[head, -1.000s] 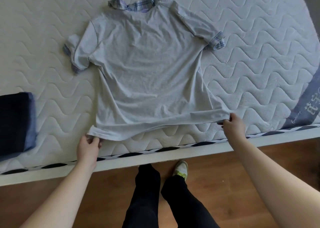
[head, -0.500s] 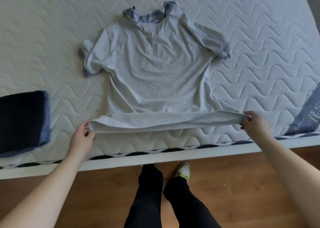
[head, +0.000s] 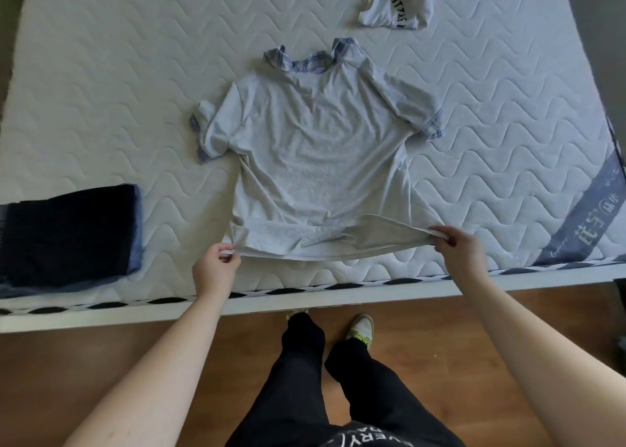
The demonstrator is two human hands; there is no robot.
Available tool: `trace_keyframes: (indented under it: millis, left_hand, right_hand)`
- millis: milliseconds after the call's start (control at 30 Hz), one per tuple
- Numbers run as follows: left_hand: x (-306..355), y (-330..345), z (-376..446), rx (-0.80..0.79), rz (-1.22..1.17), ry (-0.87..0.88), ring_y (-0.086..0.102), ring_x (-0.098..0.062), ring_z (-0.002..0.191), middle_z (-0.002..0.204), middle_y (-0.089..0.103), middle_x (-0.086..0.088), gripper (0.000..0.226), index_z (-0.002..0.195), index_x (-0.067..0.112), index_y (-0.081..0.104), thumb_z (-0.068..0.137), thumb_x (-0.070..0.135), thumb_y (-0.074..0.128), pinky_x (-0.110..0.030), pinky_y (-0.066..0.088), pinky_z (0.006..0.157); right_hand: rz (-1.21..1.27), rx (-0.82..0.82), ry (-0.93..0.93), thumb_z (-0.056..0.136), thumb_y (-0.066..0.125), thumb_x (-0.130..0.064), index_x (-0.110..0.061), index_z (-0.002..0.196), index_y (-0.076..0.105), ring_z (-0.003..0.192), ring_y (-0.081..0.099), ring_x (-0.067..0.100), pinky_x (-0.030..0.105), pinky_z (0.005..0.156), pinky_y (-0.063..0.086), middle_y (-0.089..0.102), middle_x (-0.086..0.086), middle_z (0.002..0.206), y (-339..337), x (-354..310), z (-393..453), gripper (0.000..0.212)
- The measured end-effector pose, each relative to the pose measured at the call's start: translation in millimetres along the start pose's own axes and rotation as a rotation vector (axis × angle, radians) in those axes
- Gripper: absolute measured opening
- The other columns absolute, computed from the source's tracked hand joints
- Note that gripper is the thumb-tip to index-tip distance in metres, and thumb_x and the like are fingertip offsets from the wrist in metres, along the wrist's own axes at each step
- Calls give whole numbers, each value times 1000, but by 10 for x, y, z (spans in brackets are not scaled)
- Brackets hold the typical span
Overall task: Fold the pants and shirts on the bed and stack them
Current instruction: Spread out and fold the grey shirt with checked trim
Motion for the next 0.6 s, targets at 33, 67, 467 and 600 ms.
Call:
trace_keyframes:
  millis: [33,67,467,600]
  left_hand:
    - [53,-29,15,17,-9,-31,60,-12,69,76,66,8,9,91,23,66,84,26,71,-25,40,59]
    - [98,-63,30,29,-19,-67,61,-16,71,77,66,6,9,89,20,65,84,27,71,-26,40,60]
    - [263,-292,261,6,-23,-193,54,-24,83,96,57,-3,45,96,12,51,72,30,84,-32,39,66]
    - [304,-230,351,22,-13,-279,59,-32,82,82,59,-8,35,87,7,55,78,32,78,-33,39,64]
  right_hand:
    - [-10,8,8,89,60,-7,-25,110,73,87,68,29,36,71,50,73,5,86,-23,-47,-16,31]
    - [-13,15,17,89,59,-7,-26,110,73,86,68,28,34,70,50,74,2,84,-51,-90,-34,32]
    - [55,87,17,91,56,-7,-22,107,73,81,68,20,25,68,49,73,-4,78,-290,-466,-355,28]
    - [44,87,21,91,57,-4,-21,107,73,81,68,18,30,63,52,72,-5,81,-320,-552,-457,28]
Point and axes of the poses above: each hand's wrist, its own z-axis towards the middle knuckle, its own y-axis out of the palm, x = y × z, the point moved 1 cm from there along z, towards the middle knuckle
